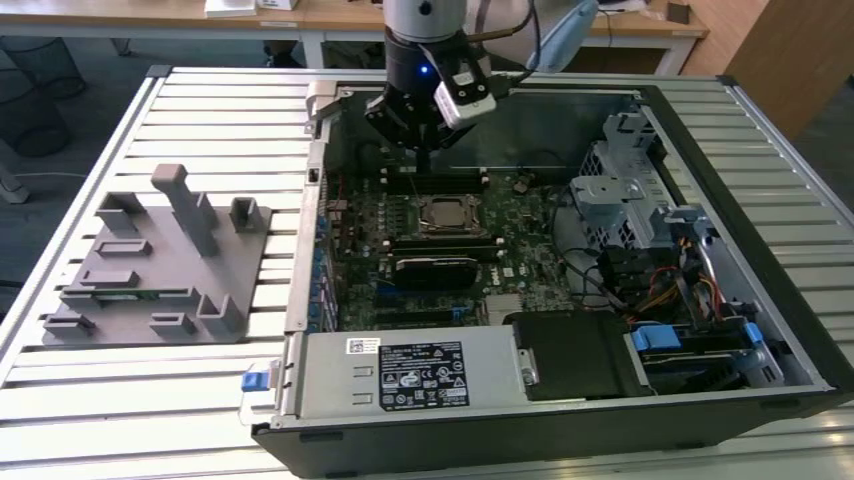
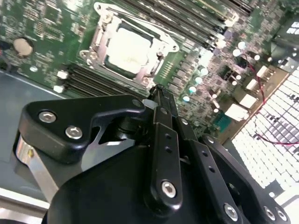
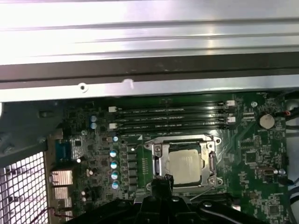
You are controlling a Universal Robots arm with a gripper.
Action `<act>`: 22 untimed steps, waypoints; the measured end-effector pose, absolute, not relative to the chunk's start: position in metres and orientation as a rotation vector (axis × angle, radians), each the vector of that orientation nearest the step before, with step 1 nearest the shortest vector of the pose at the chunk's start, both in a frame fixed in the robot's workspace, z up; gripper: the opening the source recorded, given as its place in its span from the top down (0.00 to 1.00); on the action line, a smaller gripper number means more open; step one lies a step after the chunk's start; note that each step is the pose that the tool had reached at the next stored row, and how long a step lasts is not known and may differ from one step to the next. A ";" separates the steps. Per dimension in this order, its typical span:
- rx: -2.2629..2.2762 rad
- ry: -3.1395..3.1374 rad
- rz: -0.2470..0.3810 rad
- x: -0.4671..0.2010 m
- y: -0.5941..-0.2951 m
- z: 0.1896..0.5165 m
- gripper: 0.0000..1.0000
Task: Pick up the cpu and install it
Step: 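Install the first cpu locking lever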
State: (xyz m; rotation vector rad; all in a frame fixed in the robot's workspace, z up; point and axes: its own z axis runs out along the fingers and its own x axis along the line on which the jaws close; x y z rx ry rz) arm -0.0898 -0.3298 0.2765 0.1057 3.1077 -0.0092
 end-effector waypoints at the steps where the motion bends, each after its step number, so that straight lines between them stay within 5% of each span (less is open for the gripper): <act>1: 0.106 3.108 -0.009 -0.092 -0.330 0.275 0.89; 22: 0.106 3.108 -0.008 -0.120 -0.309 0.256 0.89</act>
